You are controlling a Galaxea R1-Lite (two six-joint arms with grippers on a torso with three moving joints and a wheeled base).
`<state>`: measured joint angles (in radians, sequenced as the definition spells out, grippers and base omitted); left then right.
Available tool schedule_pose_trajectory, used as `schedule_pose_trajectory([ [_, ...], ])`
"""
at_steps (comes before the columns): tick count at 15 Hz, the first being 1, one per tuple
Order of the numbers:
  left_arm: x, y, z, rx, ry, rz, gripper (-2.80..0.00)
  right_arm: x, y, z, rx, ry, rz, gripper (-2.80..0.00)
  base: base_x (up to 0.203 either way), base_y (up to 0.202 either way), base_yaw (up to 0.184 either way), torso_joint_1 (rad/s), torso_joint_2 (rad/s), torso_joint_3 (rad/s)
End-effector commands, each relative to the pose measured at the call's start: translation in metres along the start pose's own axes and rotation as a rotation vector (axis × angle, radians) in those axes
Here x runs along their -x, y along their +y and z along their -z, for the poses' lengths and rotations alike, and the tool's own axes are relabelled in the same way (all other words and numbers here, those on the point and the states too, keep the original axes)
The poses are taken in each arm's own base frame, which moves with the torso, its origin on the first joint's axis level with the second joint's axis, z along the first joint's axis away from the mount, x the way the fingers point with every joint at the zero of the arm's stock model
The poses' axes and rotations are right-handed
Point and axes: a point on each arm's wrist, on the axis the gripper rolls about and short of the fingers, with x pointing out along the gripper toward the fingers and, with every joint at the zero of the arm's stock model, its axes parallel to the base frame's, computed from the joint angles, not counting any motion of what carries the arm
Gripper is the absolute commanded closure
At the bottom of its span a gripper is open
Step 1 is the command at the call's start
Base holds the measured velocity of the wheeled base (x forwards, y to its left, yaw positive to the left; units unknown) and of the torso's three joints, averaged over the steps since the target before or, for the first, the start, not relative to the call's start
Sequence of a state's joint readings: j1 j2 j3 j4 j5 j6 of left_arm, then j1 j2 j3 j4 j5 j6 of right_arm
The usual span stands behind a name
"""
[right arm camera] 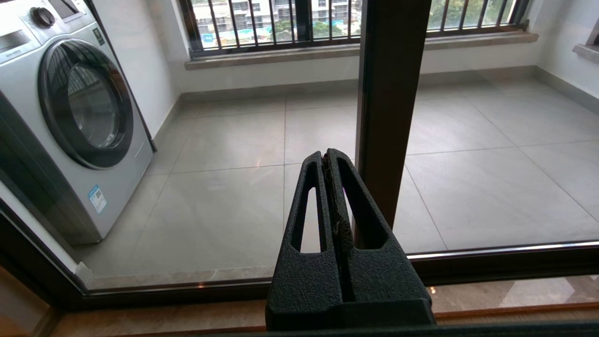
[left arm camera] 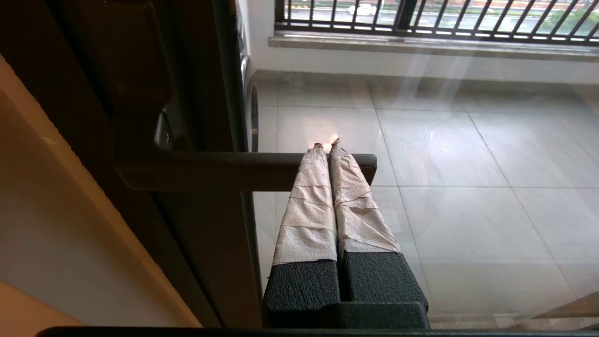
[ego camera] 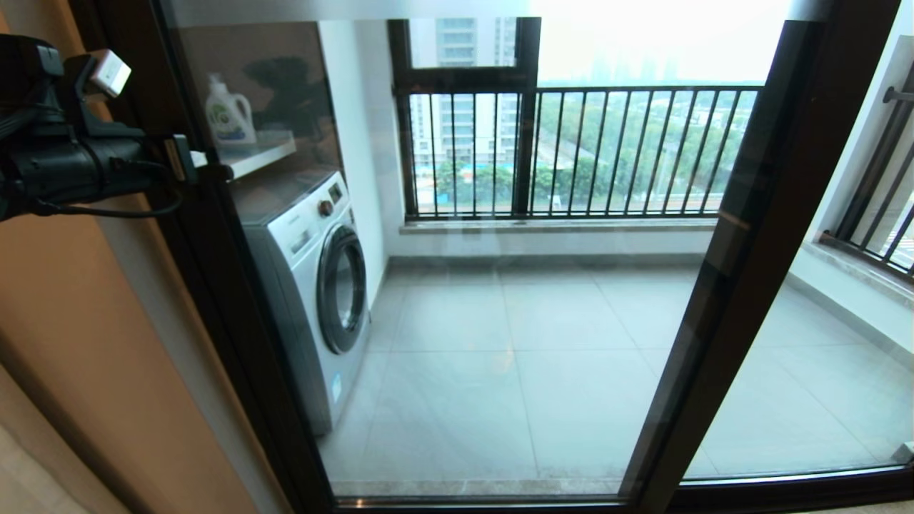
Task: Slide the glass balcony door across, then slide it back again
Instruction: Open the slid door
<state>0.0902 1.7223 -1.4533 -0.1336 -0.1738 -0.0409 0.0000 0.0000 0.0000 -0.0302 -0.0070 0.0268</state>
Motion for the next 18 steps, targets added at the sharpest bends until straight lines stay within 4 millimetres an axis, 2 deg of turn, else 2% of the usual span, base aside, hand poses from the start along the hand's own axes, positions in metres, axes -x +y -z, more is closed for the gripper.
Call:
schedule_pose_trajectory([
  [1, -0.005, 0.001, -0.002, -0.002, -0.007, -0.001, 0.00, -0.001, 0.000, 0.003, 0.001, 0.009, -0.001, 0.00, 0.000, 0.000, 0.000, 0.000, 0.00, 0.000],
  [11, -0.016, 0.007, 0.004, 0.000, 0.012, -0.017, 0.00, -0.001, 0.000, 0.003, 0.001, 0.009, 0.000, 0.00, 0.000, 0.000, 0.000, 0.000, 0.00, 0.000],
  [18, -0.017, 0.011, 0.023, -0.027, 0.078, -0.026, 0.00, -0.001, 0.000, 0.003, 0.001, 0.009, 0.001, 0.00, 0.000, 0.000, 0.000, 0.000, 0.00, 0.000],
])
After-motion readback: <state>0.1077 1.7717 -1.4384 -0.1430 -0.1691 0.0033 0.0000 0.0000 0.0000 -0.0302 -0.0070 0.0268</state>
